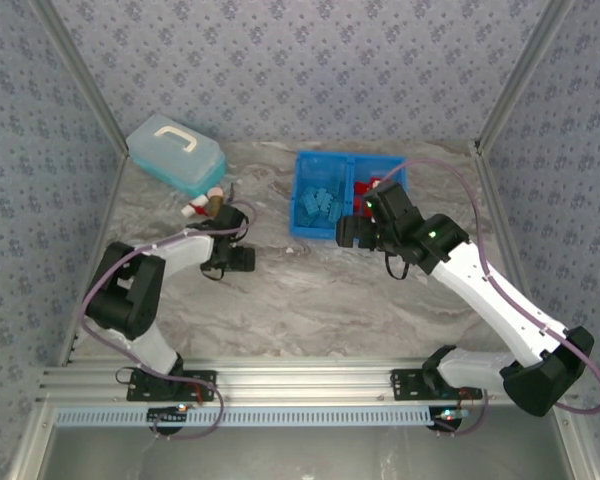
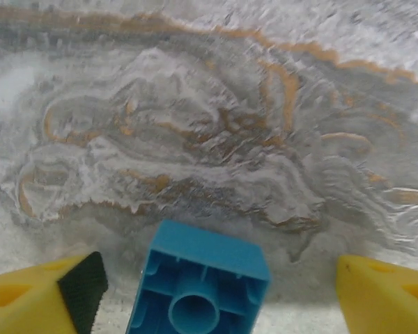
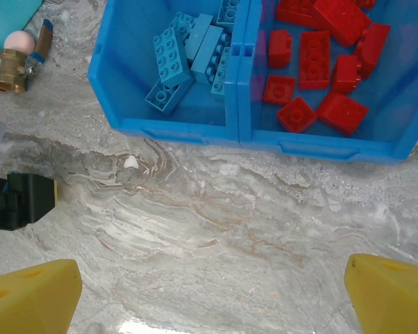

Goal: Sort the legos into containers by color

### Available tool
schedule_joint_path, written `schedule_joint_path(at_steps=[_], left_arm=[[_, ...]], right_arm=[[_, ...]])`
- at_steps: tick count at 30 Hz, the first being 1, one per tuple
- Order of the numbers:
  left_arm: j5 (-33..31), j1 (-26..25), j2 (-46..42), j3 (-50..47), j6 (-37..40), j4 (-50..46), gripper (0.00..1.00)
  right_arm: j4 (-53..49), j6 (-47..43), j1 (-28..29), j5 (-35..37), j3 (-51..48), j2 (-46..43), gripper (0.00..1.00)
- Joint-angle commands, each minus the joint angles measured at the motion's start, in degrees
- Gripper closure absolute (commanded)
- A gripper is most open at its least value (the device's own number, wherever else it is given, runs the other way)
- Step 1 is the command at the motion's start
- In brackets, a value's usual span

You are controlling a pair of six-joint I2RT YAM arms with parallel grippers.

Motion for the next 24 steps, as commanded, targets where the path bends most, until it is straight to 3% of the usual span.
schedule_joint_path(at_steps=[1,6,17,20,24], left_arm=[[-0.7,0.3,3.2,1.4,-0.8,1.3,0.24],[-0.1,0.3,2.7,1.3,-3.1,0.0,0.45],[1.1,0.2,-4.2,1.8,-5.5,-4.7,0.77],[1.8,-1.0,-8.8,4.1,-7.5,-7.1,0.79],[-1.3,-7.2,-14.4,10.6,-10.3,-7.7,0.78]], right_arm=[[-1.8,0.5,0.5,0.9,1.4,-0.1,0.00],[-2.0,0.4,0.3,1.4,1.5,-0.2,0.00],[-1.9,0.1,0.3,1.2,1.7,-0.1,0.00],[-1.9,0.2,0.4,1.2,1.6,-0.3,0.00],[-1.3,0.4,0.4,1.2,1.3,-0.5,0.00]])
